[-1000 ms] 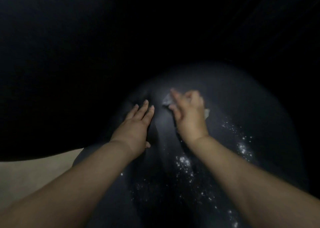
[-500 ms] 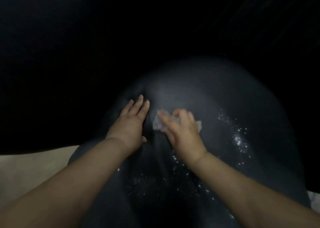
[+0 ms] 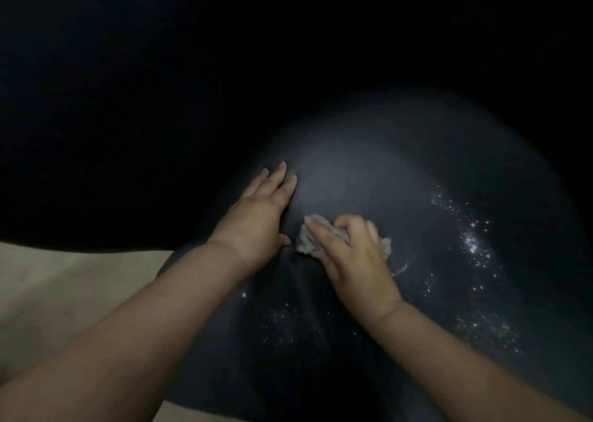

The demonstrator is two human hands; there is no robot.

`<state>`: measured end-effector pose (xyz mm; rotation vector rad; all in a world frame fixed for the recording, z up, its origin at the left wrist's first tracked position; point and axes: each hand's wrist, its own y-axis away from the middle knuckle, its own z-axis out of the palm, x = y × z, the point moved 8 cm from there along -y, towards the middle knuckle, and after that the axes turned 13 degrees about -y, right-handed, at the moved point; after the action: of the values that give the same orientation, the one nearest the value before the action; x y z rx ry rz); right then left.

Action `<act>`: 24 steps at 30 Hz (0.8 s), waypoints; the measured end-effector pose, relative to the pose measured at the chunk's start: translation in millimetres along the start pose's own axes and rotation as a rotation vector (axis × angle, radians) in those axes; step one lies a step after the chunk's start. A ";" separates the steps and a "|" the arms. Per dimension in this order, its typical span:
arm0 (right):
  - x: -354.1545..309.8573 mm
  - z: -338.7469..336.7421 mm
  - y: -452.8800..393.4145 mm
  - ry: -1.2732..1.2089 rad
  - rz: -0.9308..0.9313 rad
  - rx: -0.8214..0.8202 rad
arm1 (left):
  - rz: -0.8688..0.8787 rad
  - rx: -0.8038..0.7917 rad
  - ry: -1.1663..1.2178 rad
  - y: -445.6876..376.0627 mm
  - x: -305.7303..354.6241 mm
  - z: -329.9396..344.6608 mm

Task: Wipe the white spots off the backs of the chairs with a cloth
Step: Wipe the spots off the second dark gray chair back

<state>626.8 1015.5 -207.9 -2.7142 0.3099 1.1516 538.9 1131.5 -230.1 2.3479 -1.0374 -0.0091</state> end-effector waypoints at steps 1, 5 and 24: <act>0.8 -3.5 5.6 0.012 -0.034 -0.026 | 0.005 0.000 -0.009 3.2 -3.3 -1.3; 24.2 -27.0 -27.2 0.071 0.034 0.093 | -0.030 0.091 0.000 20.6 -20.5 -9.2; -37.4 46.1 -35.4 0.010 0.008 -0.030 | -0.167 -0.074 -0.038 92.9 -59.1 33.1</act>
<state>578.8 1065.3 -209.5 -2.7471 0.3073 1.1544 427.2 1105.4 -224.0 2.3684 -0.8407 -0.1534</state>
